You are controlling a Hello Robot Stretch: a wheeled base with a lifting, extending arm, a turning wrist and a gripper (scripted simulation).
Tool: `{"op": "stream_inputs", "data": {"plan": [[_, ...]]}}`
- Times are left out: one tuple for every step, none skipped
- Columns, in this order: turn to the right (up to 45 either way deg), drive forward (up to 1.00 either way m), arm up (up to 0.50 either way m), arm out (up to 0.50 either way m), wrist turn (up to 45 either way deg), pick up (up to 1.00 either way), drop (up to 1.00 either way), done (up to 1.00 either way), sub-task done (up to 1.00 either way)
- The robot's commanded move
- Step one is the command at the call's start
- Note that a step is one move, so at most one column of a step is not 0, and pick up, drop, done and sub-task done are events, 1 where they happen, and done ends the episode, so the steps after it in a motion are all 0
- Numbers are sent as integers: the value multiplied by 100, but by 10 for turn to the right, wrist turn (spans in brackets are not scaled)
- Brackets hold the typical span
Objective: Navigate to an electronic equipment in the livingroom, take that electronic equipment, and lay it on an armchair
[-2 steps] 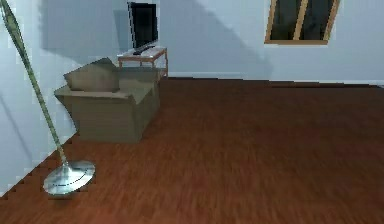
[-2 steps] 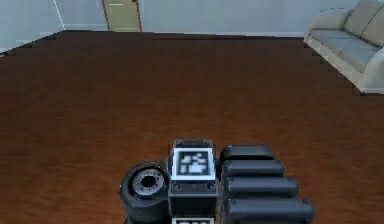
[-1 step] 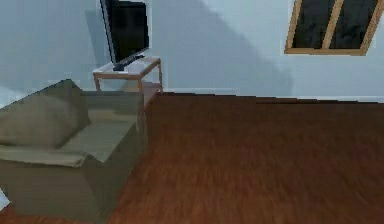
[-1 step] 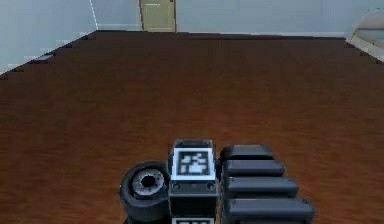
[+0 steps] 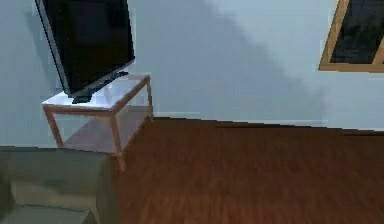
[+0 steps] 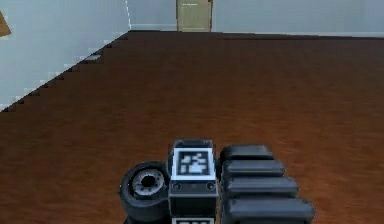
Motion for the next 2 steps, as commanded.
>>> {"op": "stream_inputs", "data": {"plan": [[-90, 0, 0, 0, 0, 0, 0, 0, 0], [0, 40, 0, 0, 0, 0, 0, 0, 0]]}}
